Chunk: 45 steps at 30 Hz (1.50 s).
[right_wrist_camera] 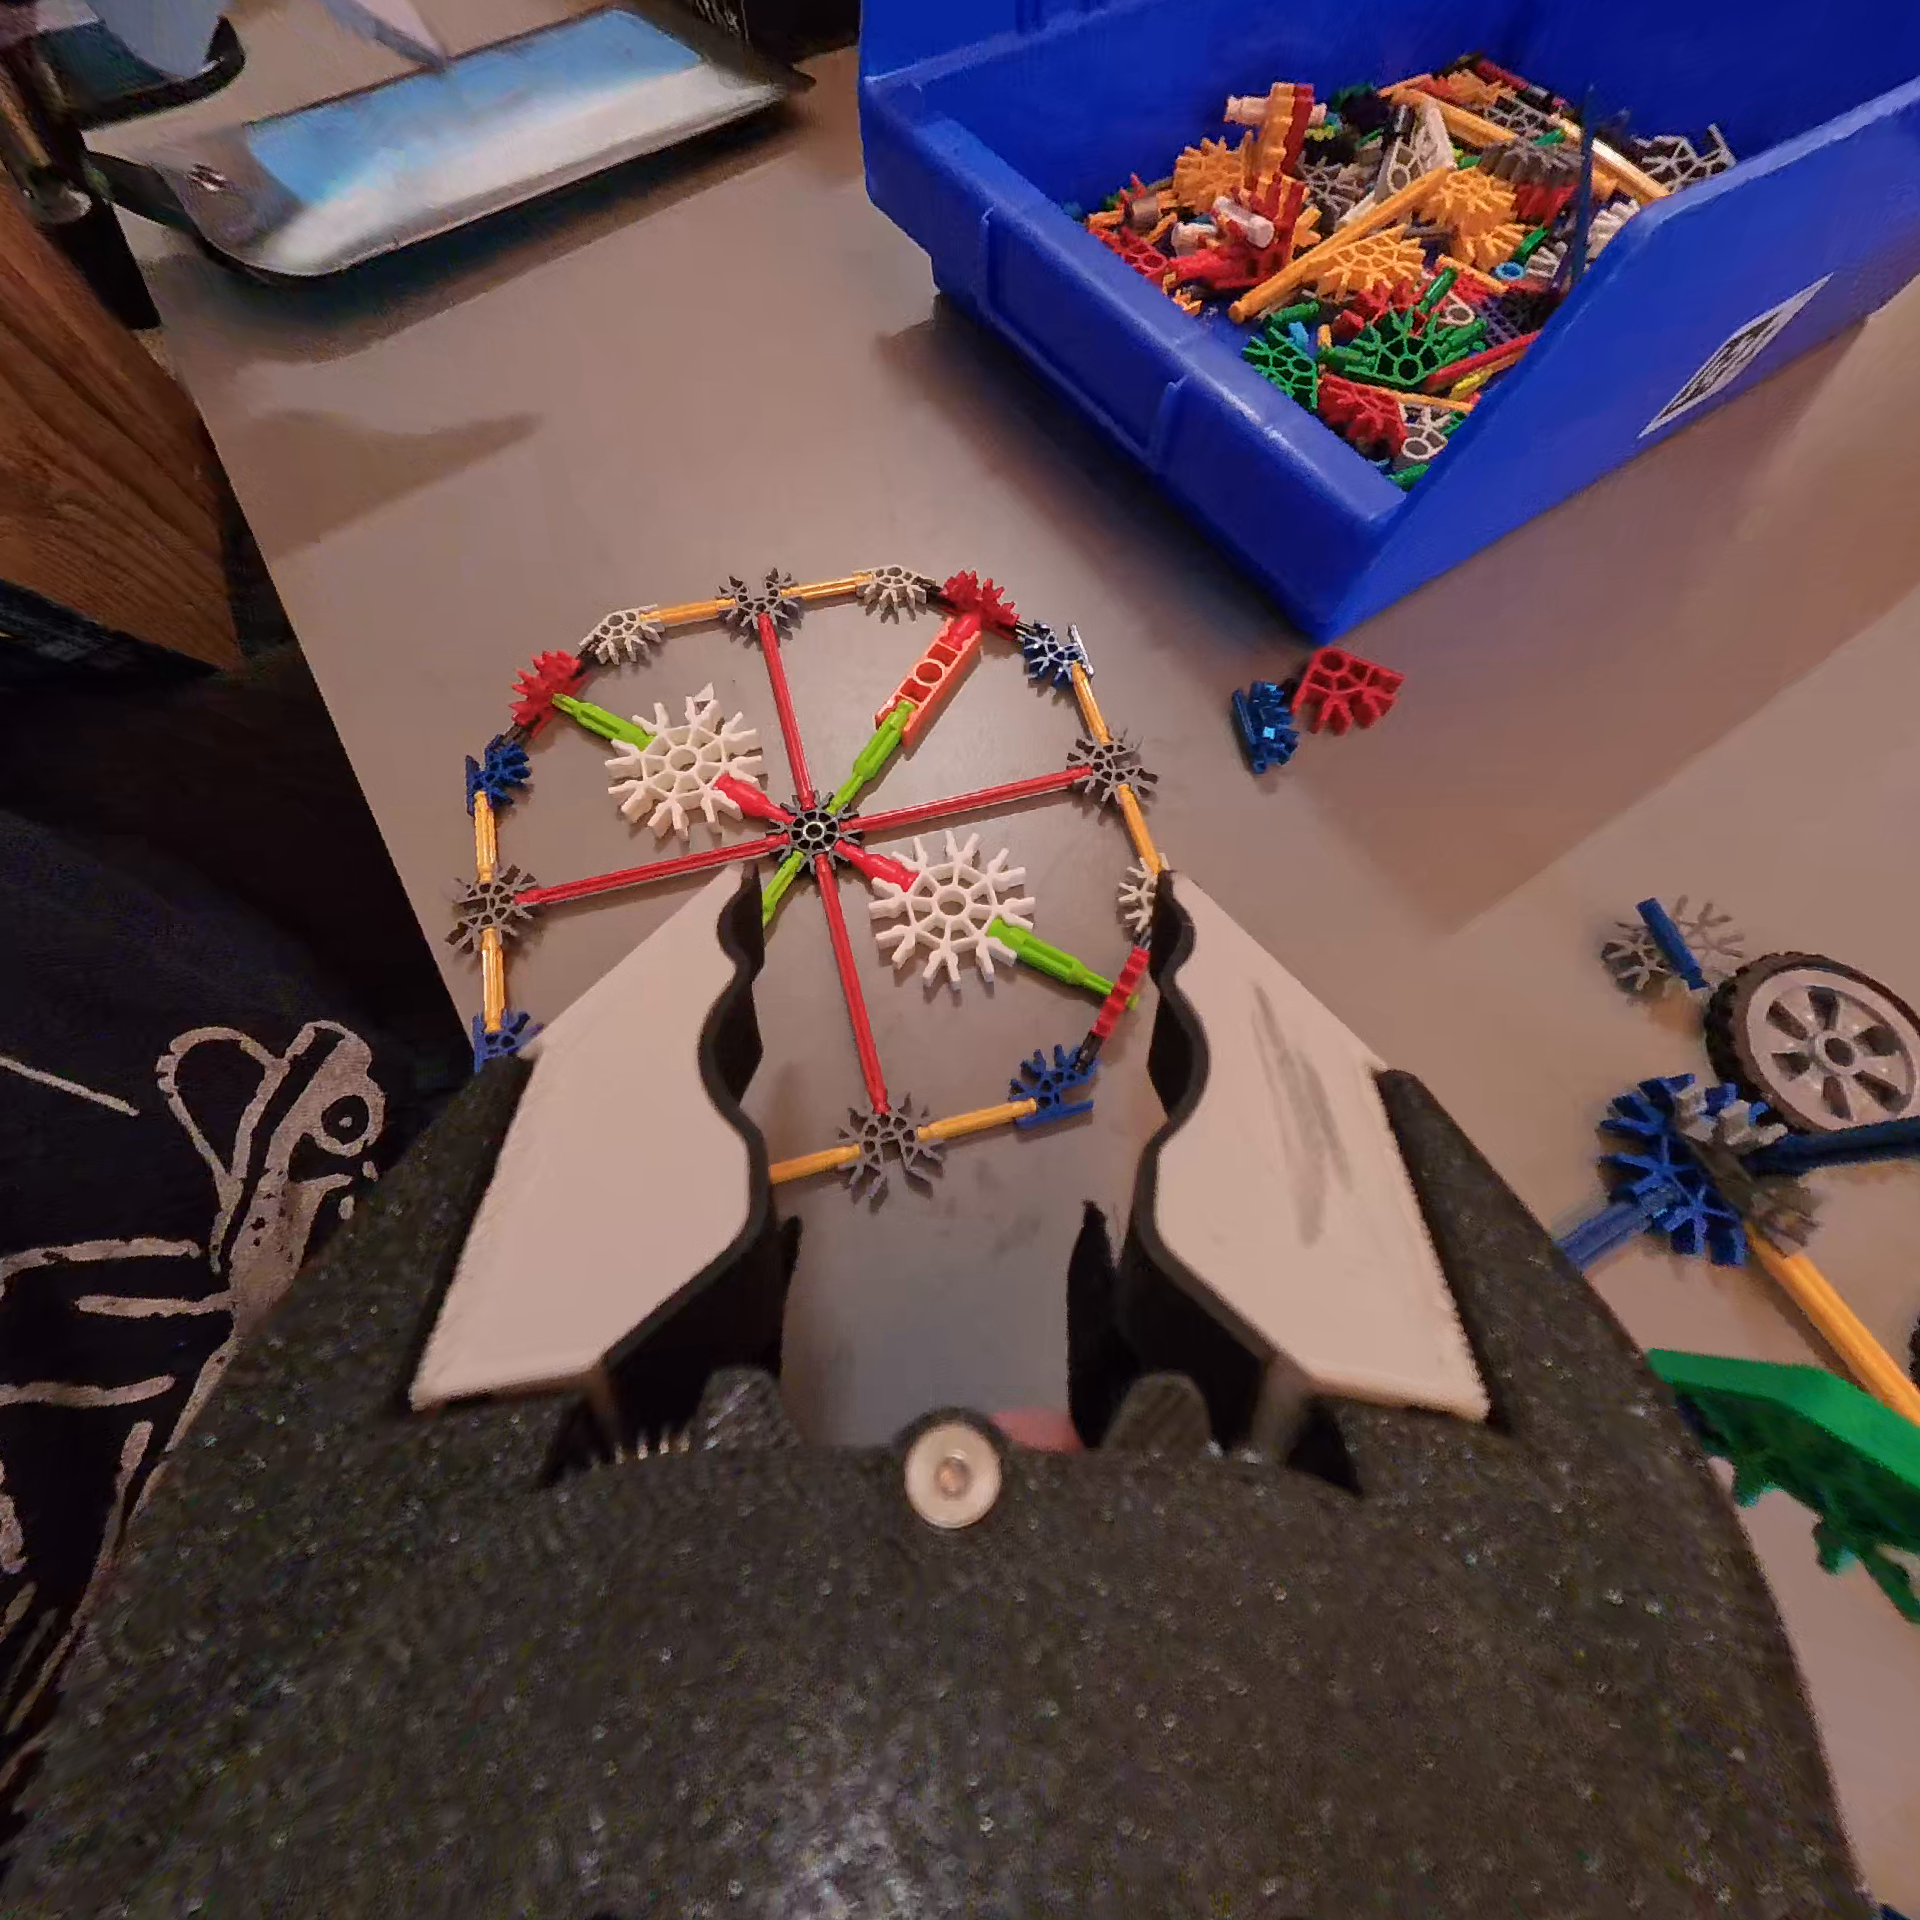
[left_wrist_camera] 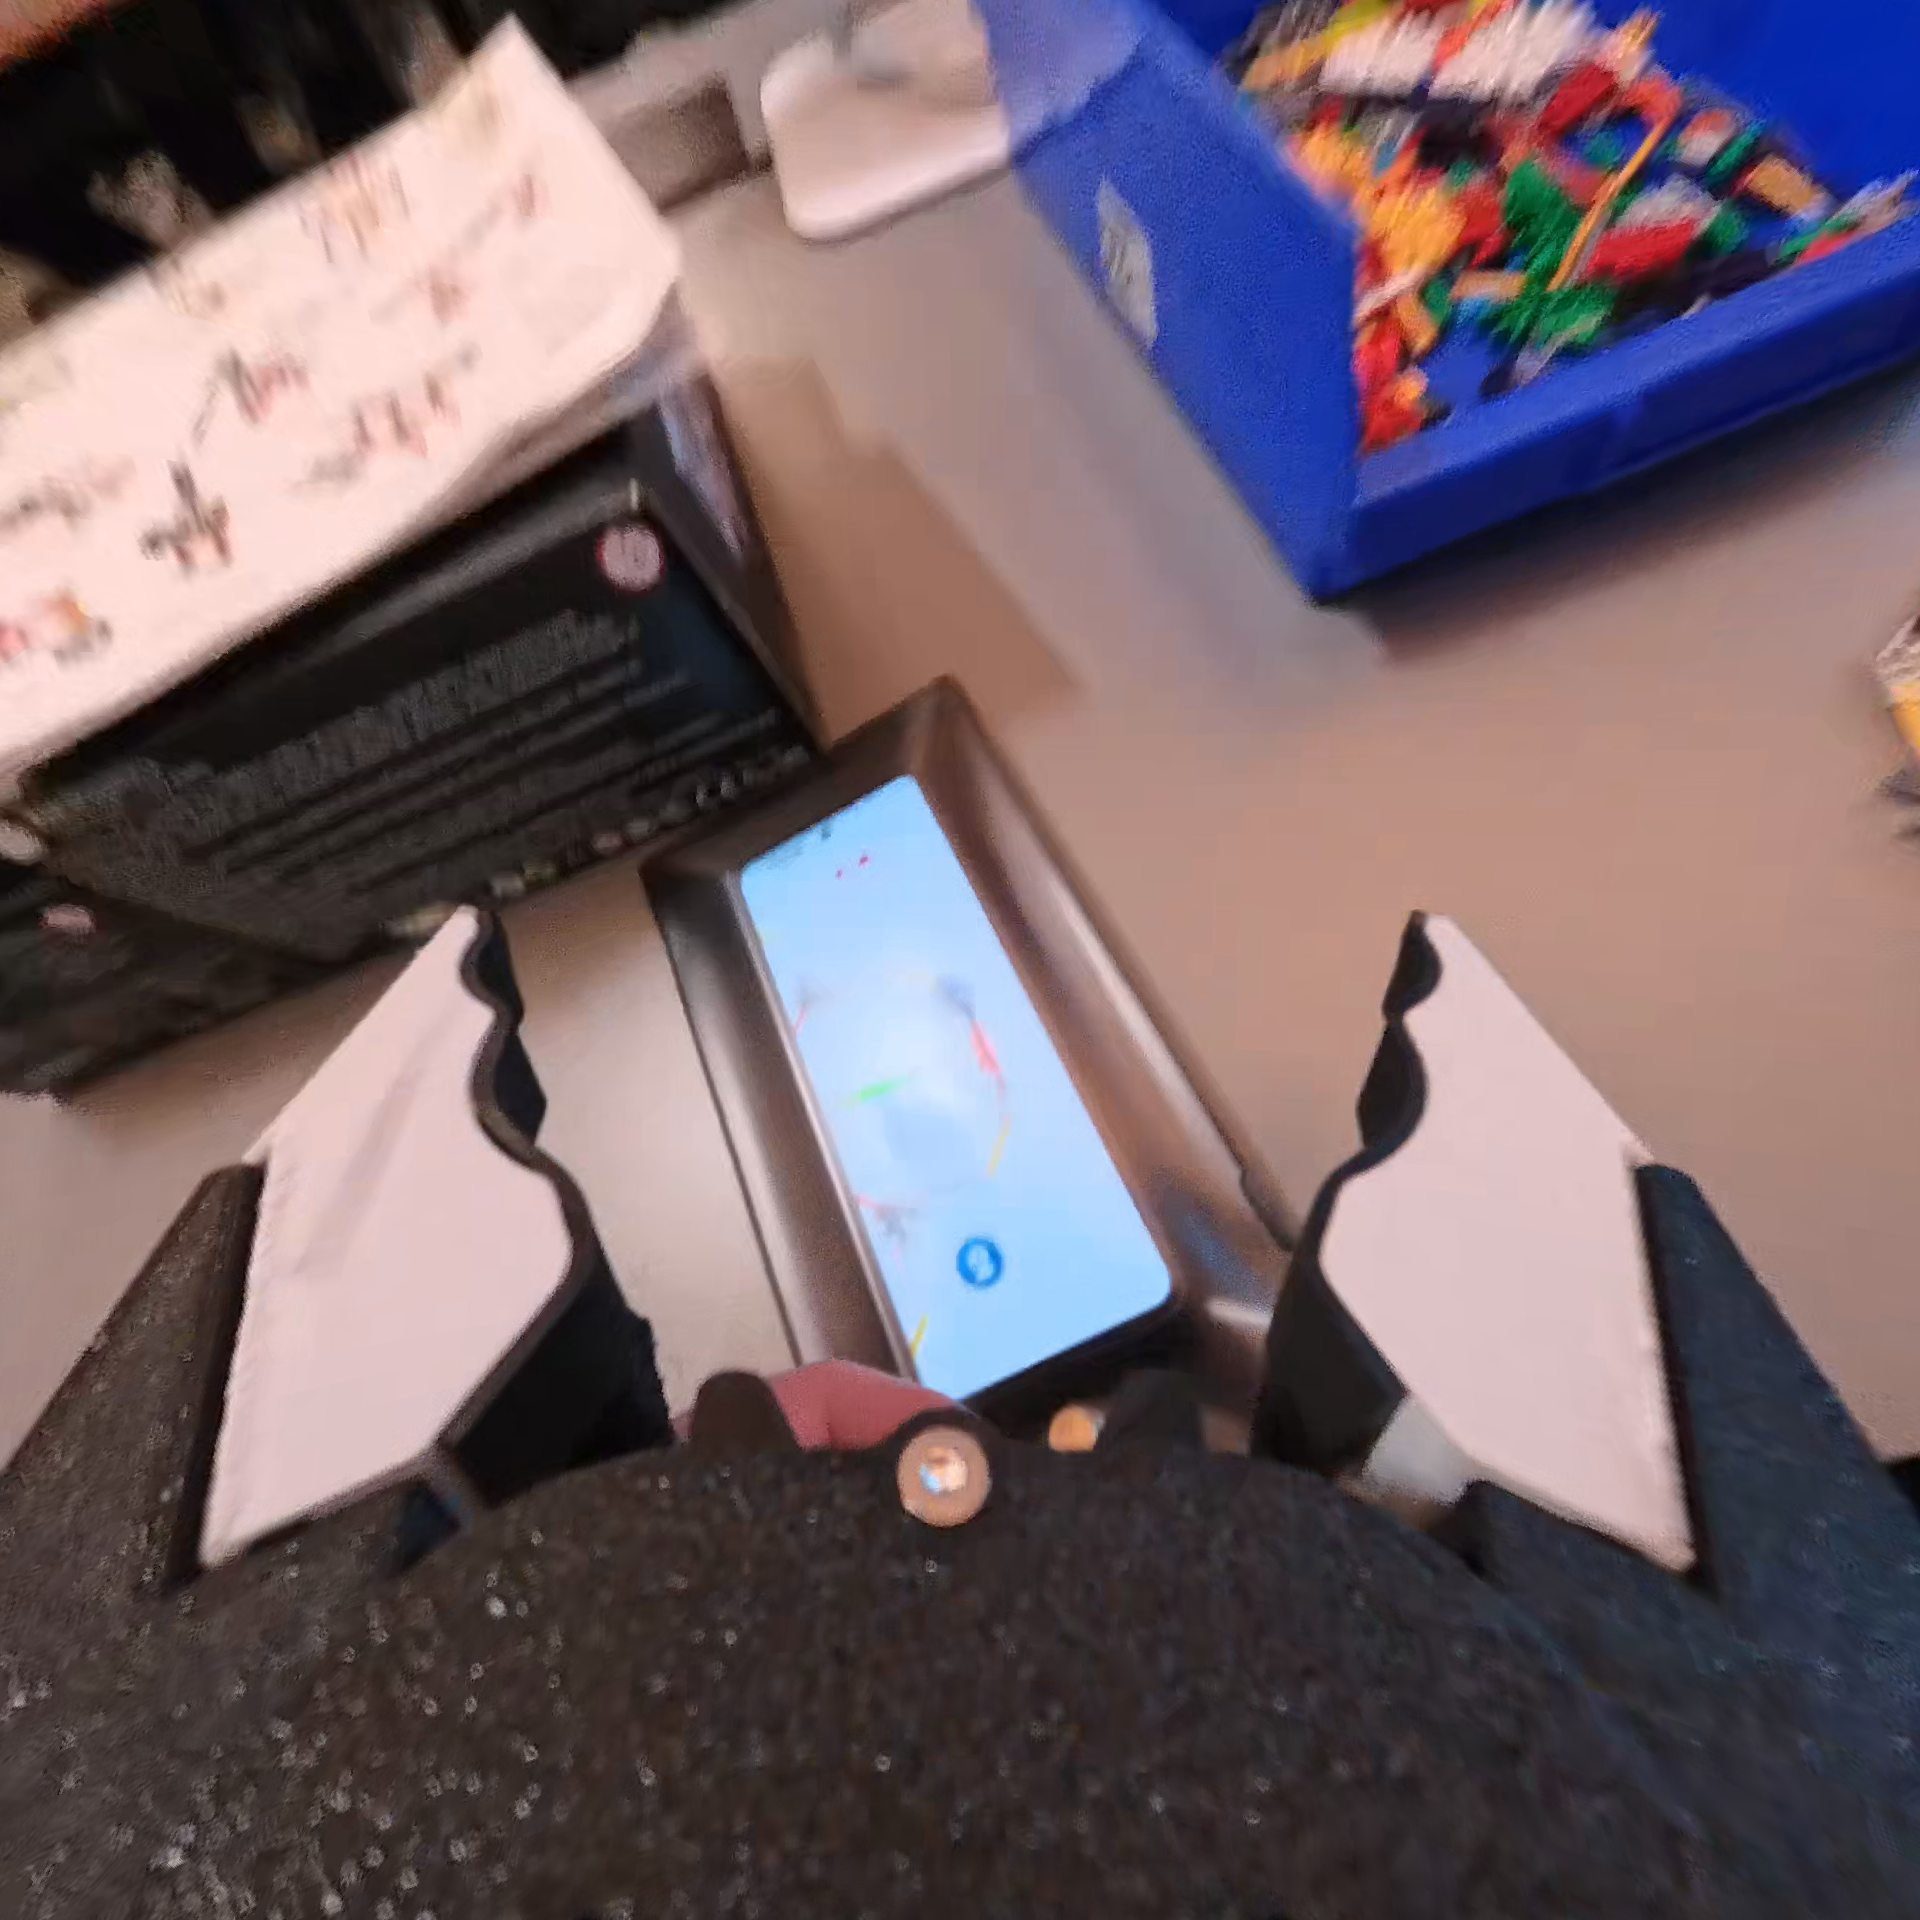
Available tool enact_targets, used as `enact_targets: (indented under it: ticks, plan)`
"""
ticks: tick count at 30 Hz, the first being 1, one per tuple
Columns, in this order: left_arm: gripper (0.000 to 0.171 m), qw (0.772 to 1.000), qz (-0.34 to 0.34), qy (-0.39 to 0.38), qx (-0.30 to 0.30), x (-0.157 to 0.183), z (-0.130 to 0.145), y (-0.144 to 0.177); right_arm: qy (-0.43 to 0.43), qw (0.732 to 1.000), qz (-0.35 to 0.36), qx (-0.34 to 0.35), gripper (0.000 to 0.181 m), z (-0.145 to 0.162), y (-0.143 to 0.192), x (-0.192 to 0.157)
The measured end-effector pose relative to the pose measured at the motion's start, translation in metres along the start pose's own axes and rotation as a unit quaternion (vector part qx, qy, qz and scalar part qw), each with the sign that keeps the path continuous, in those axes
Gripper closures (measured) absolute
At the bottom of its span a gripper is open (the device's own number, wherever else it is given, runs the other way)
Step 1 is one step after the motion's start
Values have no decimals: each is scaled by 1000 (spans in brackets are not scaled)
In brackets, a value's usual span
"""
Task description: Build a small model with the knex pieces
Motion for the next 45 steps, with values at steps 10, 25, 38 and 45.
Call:
enact_targets:
  ticks: [10, 25, 38, 45]
  plan:
    - [14, 998, -32, 5, -62, 1, 38, -16, -9, 999, -20, 25, 109, 4, 3, 3]
    - [49, 995, 30, 21, -95, 2, 53, -19, -10, 998, -46, 43, 110, 4, 5, 2]
    - [62, 995, 77, -9, -57, 32, 33, -28, 11, 989, -135, 57, 109, -59, 8, -38]
    - [74, 986, 146, 82, -17, -1, 36, -3, 24, 978, -209, -8, 116, -123, -63, -105]
Point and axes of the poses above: each gripper's, where its closed fingertips meet, y back along the fingers, z out of its underside, x = y × z across the jaws, the point moved 8 cm from there along y, back along the fingers, and after that the axes turned 7 degrees about z, right-handed, at the moved point
